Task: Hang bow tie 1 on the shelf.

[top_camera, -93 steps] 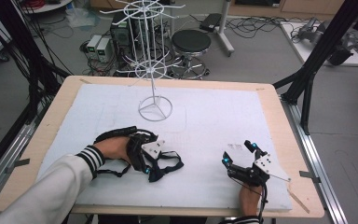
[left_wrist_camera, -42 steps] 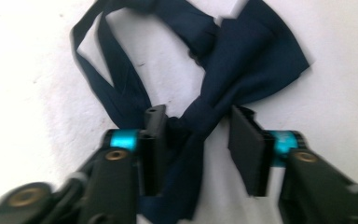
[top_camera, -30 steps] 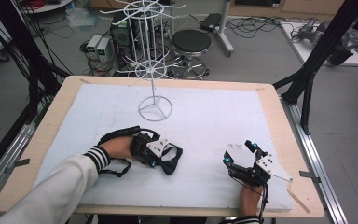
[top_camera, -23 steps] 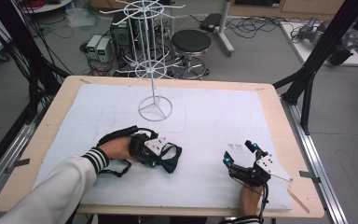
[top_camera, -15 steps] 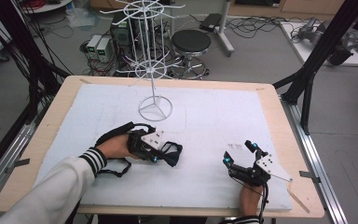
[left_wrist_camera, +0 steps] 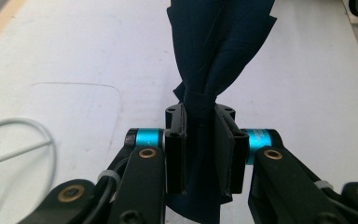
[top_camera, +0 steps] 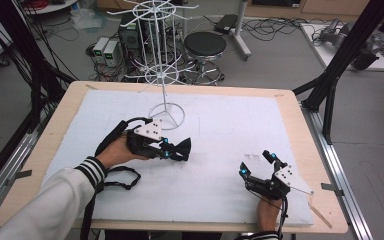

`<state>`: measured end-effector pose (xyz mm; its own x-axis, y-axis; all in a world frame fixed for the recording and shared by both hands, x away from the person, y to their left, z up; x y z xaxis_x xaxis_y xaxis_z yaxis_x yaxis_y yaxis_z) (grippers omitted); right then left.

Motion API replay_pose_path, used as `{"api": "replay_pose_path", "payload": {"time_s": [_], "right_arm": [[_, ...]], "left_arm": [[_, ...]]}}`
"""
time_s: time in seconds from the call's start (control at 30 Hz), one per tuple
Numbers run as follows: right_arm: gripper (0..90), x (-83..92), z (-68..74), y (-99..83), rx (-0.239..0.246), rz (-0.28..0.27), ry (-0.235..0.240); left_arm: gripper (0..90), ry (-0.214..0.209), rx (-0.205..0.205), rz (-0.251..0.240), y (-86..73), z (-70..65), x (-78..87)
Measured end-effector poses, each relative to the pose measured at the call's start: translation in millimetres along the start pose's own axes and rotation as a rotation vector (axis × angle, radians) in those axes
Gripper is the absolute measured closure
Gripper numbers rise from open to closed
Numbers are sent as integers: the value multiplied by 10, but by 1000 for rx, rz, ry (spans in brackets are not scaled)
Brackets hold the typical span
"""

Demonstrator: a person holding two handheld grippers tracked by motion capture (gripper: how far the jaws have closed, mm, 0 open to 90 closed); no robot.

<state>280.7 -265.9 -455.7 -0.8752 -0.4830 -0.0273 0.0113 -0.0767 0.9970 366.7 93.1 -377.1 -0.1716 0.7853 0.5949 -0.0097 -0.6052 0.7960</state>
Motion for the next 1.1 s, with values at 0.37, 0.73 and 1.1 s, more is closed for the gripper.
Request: {"api": "replay_pose_path", "payload": {"time_s": [0.37, 0.73, 1.1], "right_arm": [[74, 1, 3, 0, -4, 1, 2], [74, -4, 0, 1, 2, 1, 1], [74, -7, -2, 1, 7, -2, 3]], "left_arm": [[754, 46, 92, -90, 60, 16, 76], [755, 108, 168, -204, 151, 72, 298], [754, 180, 190, -282, 254, 141, 488]]}}
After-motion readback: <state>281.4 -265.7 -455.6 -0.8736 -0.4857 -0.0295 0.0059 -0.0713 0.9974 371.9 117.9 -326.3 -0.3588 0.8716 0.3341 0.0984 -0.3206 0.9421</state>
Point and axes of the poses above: each handheld gripper's, and its own axes: x roughly backward along the jaws, y roughly out of its top, z roughly to its left, the point moved 3 cm from there along -x, roughly forward along the jaws, and after that the axes turned 3 degrees about -z, right-handed, at the moved point
